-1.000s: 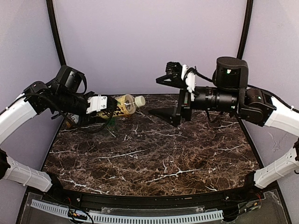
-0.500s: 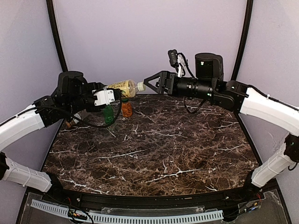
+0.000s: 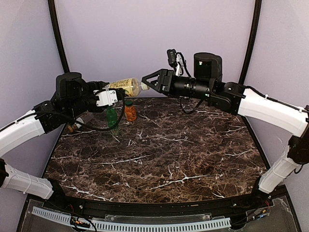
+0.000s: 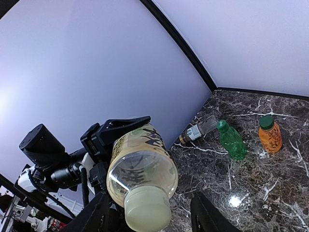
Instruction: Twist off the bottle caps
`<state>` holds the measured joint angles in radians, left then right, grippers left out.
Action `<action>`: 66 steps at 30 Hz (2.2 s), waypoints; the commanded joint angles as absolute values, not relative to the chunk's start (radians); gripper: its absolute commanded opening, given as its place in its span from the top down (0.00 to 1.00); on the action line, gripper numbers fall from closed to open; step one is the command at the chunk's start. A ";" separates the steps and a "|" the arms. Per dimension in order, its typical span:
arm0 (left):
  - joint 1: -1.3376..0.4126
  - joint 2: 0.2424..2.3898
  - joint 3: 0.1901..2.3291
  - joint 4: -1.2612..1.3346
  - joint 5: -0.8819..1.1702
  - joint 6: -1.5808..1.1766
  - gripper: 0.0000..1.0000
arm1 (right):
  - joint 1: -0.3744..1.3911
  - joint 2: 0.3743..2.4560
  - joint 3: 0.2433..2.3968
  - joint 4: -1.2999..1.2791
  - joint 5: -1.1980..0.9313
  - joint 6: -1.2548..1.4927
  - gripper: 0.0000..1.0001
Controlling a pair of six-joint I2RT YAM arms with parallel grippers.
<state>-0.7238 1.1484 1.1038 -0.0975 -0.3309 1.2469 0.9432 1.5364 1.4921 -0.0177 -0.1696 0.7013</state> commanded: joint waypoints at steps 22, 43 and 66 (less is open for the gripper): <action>-0.732 1.128 1.220 -0.590 0.012 1.087 0.82 | 0.993 1.591 1.564 -0.056 -0.376 0.348 1.00; -0.733 1.150 1.367 -0.977 0.460 1.016 0.84 | 1.261 1.590 1.537 -0.369 -0.086 -0.699 1.00; -0.733 1.096 1.209 -0.479 0.055 0.925 0.78 | 1.118 1.345 1.348 0.009 -0.082 0.081 0.02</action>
